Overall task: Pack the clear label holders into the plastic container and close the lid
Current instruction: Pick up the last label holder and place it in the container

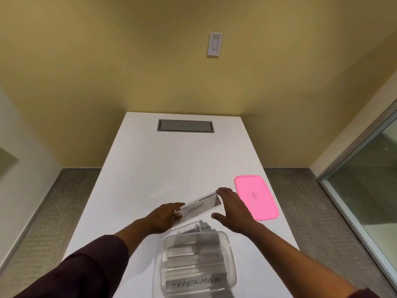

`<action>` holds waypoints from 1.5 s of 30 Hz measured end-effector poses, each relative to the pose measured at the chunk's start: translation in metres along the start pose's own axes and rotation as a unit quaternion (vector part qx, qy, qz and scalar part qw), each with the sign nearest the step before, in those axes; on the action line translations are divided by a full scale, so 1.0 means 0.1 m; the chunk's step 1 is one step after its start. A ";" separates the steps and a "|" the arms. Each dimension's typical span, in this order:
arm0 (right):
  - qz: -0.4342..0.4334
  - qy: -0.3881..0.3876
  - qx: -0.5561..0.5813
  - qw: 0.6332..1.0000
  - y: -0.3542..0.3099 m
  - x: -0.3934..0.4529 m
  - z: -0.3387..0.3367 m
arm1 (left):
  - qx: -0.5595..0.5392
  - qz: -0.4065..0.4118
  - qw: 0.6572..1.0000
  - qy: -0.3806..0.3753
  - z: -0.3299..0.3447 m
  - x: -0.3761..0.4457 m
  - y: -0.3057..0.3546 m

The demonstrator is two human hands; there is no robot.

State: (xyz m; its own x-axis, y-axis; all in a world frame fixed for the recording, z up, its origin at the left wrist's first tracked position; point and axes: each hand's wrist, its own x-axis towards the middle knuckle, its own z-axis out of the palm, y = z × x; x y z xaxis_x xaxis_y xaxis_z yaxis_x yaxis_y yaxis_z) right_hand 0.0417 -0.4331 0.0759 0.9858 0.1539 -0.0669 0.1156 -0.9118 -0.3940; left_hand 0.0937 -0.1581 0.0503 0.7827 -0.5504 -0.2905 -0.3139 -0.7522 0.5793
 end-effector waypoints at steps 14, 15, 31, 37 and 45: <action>-0.076 -0.032 -0.089 0.993 -0.12 -0.16 0.12 | 0.061 0.017 0.997 -0.035 0.15 0.00 0.03; -0.070 -0.041 -0.091 0.993 -0.13 -0.16 0.14 | 0.065 0.020 0.997 -0.039 0.17 0.00 0.04; 0.006 -0.137 -0.078 0.987 -0.06 -0.42 0.59 | 0.097 0.032 0.993 -0.058 0.52 -0.26 -0.01; 0.000 -0.130 -0.089 0.988 0.03 -0.50 0.78 | 0.213 0.111 0.970 -0.043 0.74 -0.33 -0.03; -0.020 -0.155 -0.124 0.980 0.08 -0.56 1.01 | 0.217 0.067 0.972 -0.056 0.98 -0.32 0.01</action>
State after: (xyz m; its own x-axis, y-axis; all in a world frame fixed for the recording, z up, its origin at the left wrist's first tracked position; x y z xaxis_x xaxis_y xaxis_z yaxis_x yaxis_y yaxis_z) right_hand -0.0245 -0.4108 -0.0158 0.9002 0.2646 -0.3458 0.2170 -0.9612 -0.1705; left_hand 0.0156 -0.1763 -0.0141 0.6642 -0.6712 -0.3292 -0.6247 -0.7402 0.2487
